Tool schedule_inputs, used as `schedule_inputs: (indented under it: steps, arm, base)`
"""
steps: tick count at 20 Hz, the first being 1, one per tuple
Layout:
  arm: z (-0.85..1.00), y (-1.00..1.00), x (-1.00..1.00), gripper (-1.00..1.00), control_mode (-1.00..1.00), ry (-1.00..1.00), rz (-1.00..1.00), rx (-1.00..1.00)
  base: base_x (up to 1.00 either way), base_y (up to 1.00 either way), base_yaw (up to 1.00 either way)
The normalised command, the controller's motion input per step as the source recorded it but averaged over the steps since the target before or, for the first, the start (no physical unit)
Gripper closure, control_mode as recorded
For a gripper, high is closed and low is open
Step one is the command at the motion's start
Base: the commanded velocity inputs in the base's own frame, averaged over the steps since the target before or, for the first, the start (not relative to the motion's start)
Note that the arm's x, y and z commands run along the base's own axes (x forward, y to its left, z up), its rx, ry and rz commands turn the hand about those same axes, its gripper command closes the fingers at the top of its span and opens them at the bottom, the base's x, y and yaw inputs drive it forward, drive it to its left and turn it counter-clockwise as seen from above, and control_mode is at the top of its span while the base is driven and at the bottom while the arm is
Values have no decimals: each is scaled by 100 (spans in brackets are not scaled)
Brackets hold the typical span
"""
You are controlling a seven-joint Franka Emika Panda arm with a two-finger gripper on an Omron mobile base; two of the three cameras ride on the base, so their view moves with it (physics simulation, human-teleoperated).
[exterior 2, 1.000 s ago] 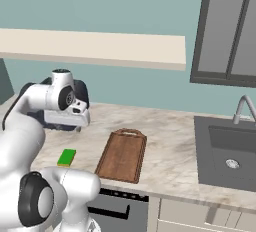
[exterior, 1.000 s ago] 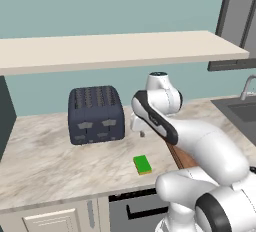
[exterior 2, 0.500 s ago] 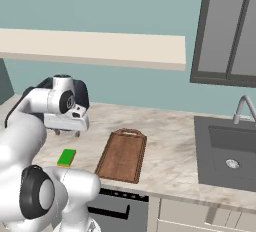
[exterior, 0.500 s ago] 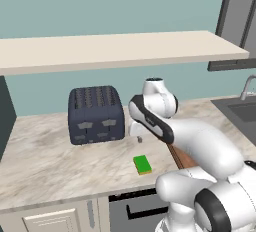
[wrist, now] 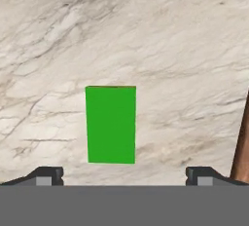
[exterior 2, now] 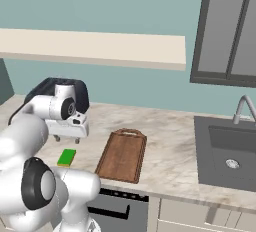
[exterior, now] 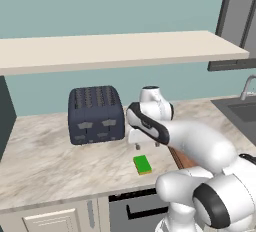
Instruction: Pick up the sponge from the counter and clean the cutting board by briefly scrubbing or pressing down on the cutting board. Once finished, release the sponge.
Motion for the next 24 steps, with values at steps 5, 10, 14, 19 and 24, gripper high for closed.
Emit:
schedule_inputs:
  steps: [5,10,14,19,24]
  arm:
    - [-43,16,0,-100,-100,2,0,0]
    - [-30,6,0,-100,-100,0,0,0]
    - [-30,0,0,-100,-100,0,0,0]
    - [-27,0,0,-100,-100,1,0,0]
    - [-20,0,0,-100,-100,1,0,0]
  base:
    - [0,0,0]
    - [0,0,0]
    - [0,0,0]
    - [0,0,0]
    - [0,0,0]
